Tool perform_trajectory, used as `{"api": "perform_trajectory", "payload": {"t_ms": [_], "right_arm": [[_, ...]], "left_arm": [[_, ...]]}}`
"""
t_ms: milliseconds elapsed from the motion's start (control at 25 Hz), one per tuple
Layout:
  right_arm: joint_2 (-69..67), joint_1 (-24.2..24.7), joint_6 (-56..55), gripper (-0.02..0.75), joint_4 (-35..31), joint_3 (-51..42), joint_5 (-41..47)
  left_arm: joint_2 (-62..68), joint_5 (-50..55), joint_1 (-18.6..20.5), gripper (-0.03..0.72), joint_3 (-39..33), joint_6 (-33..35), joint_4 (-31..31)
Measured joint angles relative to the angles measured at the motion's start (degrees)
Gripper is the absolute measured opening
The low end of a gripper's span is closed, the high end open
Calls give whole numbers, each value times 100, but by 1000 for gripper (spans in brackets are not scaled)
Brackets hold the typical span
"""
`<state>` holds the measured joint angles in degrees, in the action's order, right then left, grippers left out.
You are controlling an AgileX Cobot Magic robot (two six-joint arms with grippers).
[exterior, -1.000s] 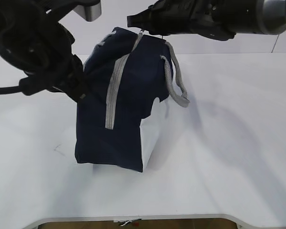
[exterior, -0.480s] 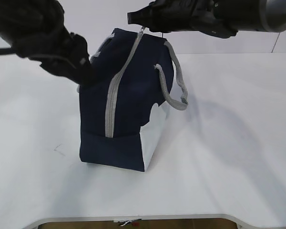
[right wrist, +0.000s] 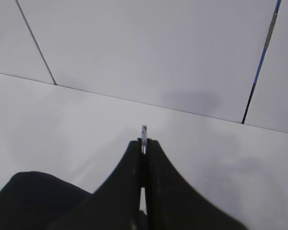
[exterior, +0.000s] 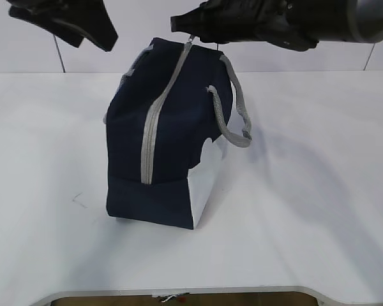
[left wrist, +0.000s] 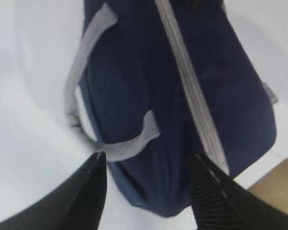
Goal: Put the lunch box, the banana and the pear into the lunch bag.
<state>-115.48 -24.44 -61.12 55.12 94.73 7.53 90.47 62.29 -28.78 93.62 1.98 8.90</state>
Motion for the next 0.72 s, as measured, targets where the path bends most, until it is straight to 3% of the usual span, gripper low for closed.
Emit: {"api": "perform_trajectory", "payload": {"t_ms": [160, 440, 720], "right_arm": [[0, 0, 0, 12, 0, 0, -21], [0, 0, 0, 13, 0, 0, -33], [0, 0, 0, 12, -3, 0, -33]], "left_arm": [[593, 217, 65, 414, 479, 204, 467], [1409, 475, 113, 414, 1271, 305, 597], [1906, 470, 296, 414, 1551, 408, 943]]}}
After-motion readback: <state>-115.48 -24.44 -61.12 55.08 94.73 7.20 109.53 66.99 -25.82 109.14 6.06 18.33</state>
